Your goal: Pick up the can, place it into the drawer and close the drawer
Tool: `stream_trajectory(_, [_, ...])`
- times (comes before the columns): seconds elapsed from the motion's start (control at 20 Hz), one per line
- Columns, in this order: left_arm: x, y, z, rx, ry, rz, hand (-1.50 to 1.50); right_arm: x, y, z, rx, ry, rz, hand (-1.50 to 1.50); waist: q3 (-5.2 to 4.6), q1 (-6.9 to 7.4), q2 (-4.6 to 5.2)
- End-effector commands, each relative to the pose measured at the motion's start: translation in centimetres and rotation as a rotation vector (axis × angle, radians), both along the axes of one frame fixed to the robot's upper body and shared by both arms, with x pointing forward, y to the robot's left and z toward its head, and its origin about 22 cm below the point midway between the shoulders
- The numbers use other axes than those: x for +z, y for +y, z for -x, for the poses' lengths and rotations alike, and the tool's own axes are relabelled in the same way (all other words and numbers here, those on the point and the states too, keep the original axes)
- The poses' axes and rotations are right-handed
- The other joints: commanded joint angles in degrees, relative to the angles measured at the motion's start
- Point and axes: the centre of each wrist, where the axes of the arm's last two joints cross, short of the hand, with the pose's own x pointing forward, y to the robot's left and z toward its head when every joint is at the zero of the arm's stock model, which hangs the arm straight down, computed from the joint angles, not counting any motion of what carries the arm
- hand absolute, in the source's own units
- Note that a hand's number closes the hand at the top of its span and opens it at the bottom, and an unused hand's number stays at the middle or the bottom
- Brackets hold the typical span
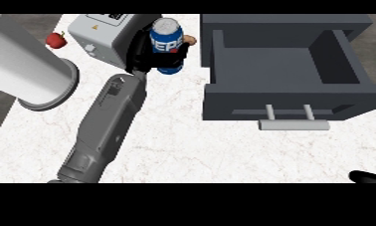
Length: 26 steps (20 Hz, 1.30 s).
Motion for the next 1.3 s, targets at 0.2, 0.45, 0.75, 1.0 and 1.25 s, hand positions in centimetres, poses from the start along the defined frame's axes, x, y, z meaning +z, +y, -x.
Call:
stream_trajectory(0.2, [8.6, -5.1, -0.1, -0.022, -0.036, -0.002, 1.5, 1.1, 0.4, 1.1, -0.002, -0.021, -0.005, -1.5, -0.02, -0.96, 0.23])
stream_trajectory(0.45, [13.4, -8.3, 0.1, -0.026, -0.056, -0.065, 1.5, 0.4, 1.7, 0.1, 0.004, -0.002, -0.002, -1.5, -0.01, -1.06, 0.43])
stream_trajectory(0.75, [18.0, -10.5, -0.9, -0.028, -0.045, -0.082, 1.5, 1.0, 0.6, 0.0, 0.013, -0.04, 0.0, -1.5, 0.01, -1.71, 0.61])
stream_trajectory(1.0, [18.2, -12.7, -1.4, -0.01, -0.027, -0.121, 1.5, 1.5, 1.7, -1.5, 0.02, -0.026, -0.004, -1.5, 0.02, -2.52, 0.98])
stream_trajectory(1.25, [20.2, -13.7, -2.0, -0.028, -0.019, -0.148, 1.5, 1.4, 1.2, -0.5, 0.024, -0.036, -0.007, -1.5, 0.05, -3.05, 1.08])
